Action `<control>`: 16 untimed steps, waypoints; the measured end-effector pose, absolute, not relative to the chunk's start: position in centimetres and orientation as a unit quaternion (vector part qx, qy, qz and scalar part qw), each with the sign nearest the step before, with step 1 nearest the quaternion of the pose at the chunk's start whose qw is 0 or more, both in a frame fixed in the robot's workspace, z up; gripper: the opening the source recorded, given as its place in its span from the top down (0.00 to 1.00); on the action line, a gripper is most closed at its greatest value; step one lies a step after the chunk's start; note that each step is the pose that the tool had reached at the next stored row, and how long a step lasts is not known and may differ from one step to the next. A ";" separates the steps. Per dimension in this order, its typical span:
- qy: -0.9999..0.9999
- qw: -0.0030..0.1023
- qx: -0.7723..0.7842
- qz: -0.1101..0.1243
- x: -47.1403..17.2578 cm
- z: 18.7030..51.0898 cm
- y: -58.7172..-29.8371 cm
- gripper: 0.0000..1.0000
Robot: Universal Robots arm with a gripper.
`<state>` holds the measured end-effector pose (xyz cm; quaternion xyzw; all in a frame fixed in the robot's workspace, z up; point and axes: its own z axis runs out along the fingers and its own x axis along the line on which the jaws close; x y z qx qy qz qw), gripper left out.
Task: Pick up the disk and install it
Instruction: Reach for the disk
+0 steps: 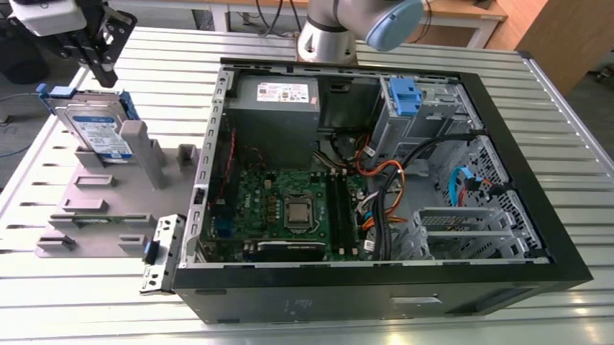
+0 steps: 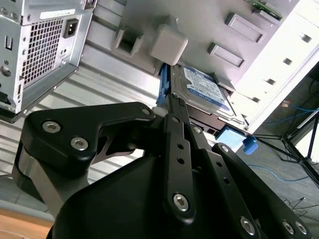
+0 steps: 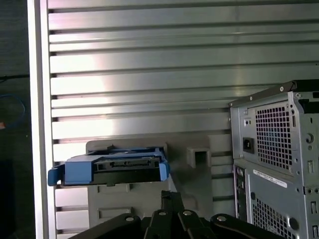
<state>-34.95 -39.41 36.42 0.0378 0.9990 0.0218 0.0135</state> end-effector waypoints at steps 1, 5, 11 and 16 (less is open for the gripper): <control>0.999 0.013 0.038 0.022 -35.2 36.3 -39.4 0.89; 0.999 0.013 0.038 0.021 -35.9 36.1 -39.3 0.89; 0.999 0.013 0.038 0.021 -37.3 35.5 -39.2 0.89; 0.999 0.014 0.038 0.021 -38.1 35.1 -39.1 0.89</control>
